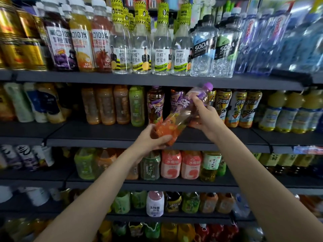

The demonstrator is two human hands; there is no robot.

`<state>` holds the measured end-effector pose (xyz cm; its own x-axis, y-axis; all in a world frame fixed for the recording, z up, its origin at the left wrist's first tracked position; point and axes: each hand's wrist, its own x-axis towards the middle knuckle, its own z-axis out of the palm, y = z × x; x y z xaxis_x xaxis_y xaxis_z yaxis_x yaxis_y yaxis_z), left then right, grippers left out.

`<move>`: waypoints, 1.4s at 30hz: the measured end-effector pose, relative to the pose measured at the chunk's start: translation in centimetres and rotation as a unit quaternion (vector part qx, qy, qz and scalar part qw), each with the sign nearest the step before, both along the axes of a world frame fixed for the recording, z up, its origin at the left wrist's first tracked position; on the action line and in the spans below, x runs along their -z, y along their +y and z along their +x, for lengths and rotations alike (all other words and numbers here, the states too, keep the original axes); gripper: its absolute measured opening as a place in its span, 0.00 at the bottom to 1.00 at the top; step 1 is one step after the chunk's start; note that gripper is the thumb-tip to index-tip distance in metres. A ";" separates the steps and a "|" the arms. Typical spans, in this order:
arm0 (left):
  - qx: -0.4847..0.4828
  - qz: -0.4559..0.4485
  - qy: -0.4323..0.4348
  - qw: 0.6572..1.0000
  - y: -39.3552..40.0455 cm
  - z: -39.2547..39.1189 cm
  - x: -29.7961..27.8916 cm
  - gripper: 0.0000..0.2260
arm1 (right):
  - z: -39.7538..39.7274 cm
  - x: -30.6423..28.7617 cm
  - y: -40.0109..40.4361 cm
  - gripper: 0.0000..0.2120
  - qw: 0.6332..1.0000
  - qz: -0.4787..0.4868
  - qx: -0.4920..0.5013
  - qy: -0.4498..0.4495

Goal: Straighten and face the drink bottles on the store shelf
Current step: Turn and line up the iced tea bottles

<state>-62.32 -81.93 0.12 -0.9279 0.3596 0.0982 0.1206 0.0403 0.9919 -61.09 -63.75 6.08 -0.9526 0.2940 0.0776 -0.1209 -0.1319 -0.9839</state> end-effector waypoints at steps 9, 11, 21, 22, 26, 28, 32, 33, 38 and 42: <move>-0.048 -0.068 0.114 0.990 -0.7 -0.9 -1.3 0.23 | 0.8 1.6 0.2 0.16 0.987 -0.160 -0.010 -0.005; 0.028 0.070 -0.100 0.992 -0.9 -0.7 -1.8 0.17 | 0.8 1.4 0.4 0.14 0.988 -0.156 -0.010 0.009; -0.026 0.084 0.009 0.996 -1.1 -1.5 -1.7 0.24 | 0.6 0.9 0.8 0.24 0.989 -0.140 -0.049 -0.021; -0.046 0.052 0.057 0.996 -1.3 -1.5 -1.7 0.26 | 0.6 1.0 0.7 0.25 0.987 -0.153 -0.050 -0.029; -0.059 -0.021 0.189 0.980 -1.7 -1.6 -2.1 0.26 | 0.6 1.5 0.1 0.28 0.974 -0.221 -0.038 -0.028; -0.043 -0.023 0.192 0.980 -1.8 -1.6 -2.1 0.25 | 0.4 1.7 0.0 0.29 0.972 -0.231 -0.038 -0.018; 0.022 0.120 0.012 0.992 -1.8 -1.4 -2.7 0.19 | 0.2 1.8 0.1 0.30 0.969 -0.244 -0.049 0.012; 0.036 0.148 -0.034 0.988 -1.9 -1.3 -2.9 0.19 | 0.1 1.8 0.2 0.29 0.969 -0.238 -0.057 0.019; 0.038 0.147 -0.001 0.988 -2.5 -1.4 -2.0 0.27 | 0.6 1.2 0.6 0.29 0.974 -0.197 -0.112 0.024; -0.002 -0.014 0.182 0.983 -2.5 -1.8 -0.8 0.27 | 0.7 1.6 0.6 0.21 0.982 -0.173 -0.071 -0.007</move>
